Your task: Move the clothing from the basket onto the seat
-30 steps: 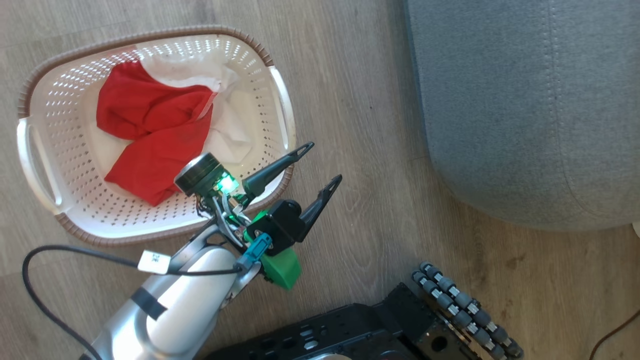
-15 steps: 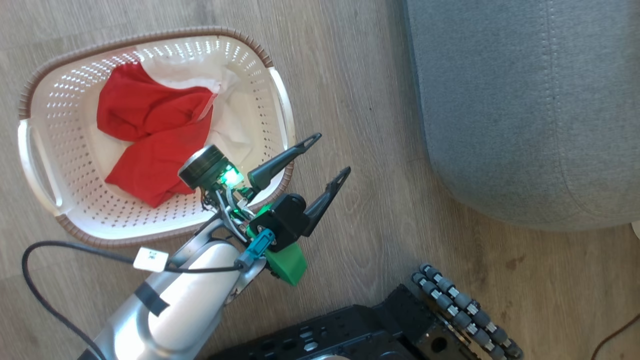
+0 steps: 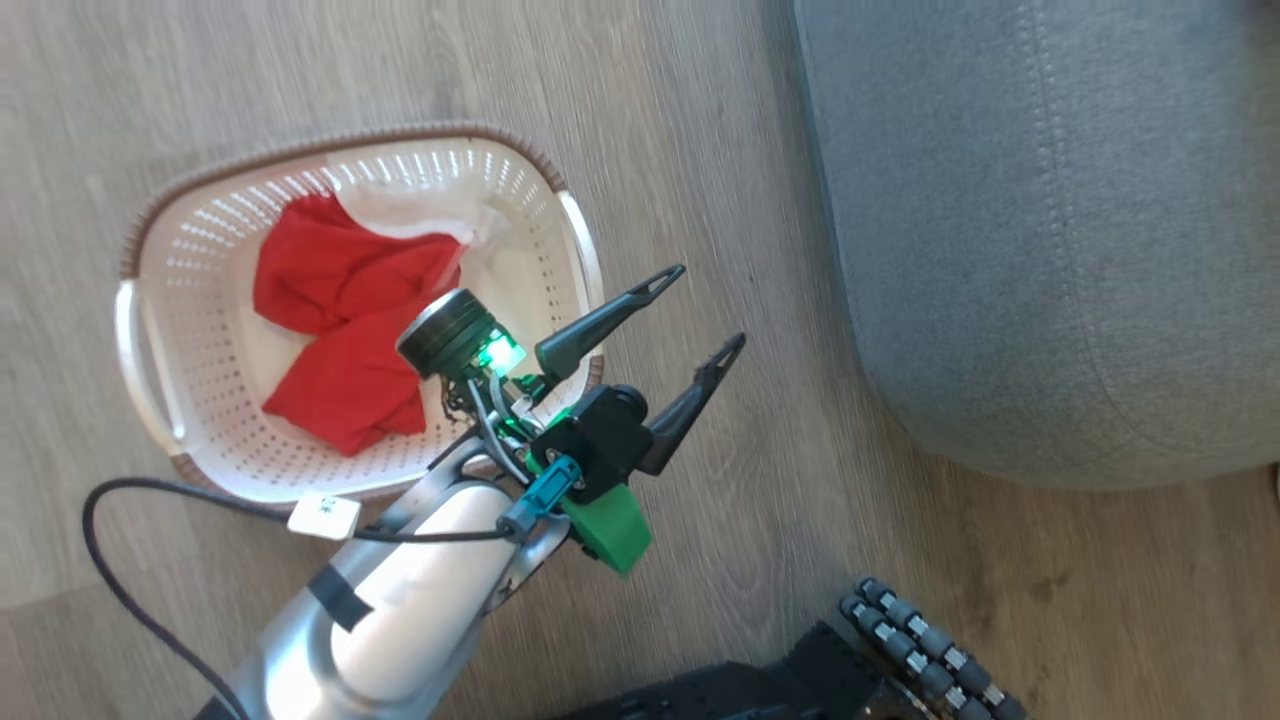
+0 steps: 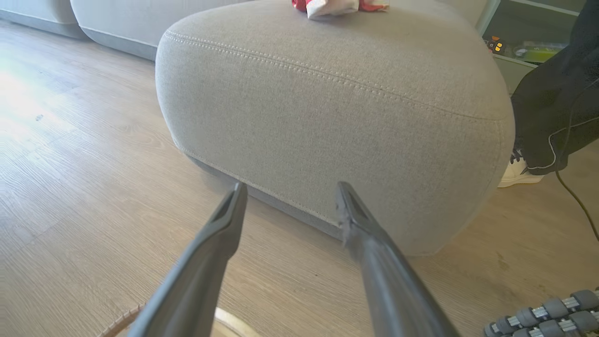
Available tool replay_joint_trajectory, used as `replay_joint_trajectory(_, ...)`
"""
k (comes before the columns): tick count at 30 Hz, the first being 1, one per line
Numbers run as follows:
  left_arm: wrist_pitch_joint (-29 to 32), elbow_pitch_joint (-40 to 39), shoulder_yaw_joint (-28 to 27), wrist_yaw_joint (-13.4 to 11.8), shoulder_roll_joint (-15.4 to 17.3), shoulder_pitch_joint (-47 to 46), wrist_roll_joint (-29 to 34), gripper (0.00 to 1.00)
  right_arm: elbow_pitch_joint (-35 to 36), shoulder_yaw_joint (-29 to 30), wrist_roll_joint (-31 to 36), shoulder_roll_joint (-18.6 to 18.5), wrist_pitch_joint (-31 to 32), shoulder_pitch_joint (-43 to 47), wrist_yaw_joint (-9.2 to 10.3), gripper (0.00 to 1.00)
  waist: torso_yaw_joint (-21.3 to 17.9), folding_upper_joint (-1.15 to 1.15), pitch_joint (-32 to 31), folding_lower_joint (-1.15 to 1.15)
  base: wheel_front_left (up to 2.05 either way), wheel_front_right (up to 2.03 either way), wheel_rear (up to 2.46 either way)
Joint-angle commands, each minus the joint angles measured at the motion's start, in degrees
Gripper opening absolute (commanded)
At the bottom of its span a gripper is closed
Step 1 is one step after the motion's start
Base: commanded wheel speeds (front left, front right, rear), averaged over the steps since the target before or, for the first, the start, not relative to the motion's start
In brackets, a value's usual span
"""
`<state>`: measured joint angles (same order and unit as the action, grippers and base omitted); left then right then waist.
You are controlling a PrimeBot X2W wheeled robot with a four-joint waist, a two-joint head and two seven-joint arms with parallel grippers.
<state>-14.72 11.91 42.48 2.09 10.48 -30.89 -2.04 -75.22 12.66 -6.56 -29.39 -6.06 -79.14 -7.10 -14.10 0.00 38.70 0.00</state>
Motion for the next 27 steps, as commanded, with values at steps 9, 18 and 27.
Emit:
replay_joint_trajectory(9,-0.3,-3.6,-3.2,0.4,-4.1,0.4,-1.2,1.00,2.0,-4.7,0.0,-4.0,-2.7,1.8,-0.39,1.00,2.1,0.00,-9.7,0.00,0.00,0.00,0.00)
replay_joint_trajectory(18,-0.3,-5.2,-6.1,-0.6,-6.4,4.6,-2.0,1.00,8.7,-14.5,-1.3,-3.1,-8.4,4.9,-0.39,1.00,4.7,0.00,-18.7,0.00,0.00,0.00,0.00)
replay_joint_trajectory(27,-0.3,-7.2,-10.9,-4.0,-7.5,9.5,-3.0,1.00,31.4,-23.3,-9.6,-4.2,-8.9,16.2,-0.39,1.00,8.1,0.00,-26.3,0.00,0.00,0.00,0.00)
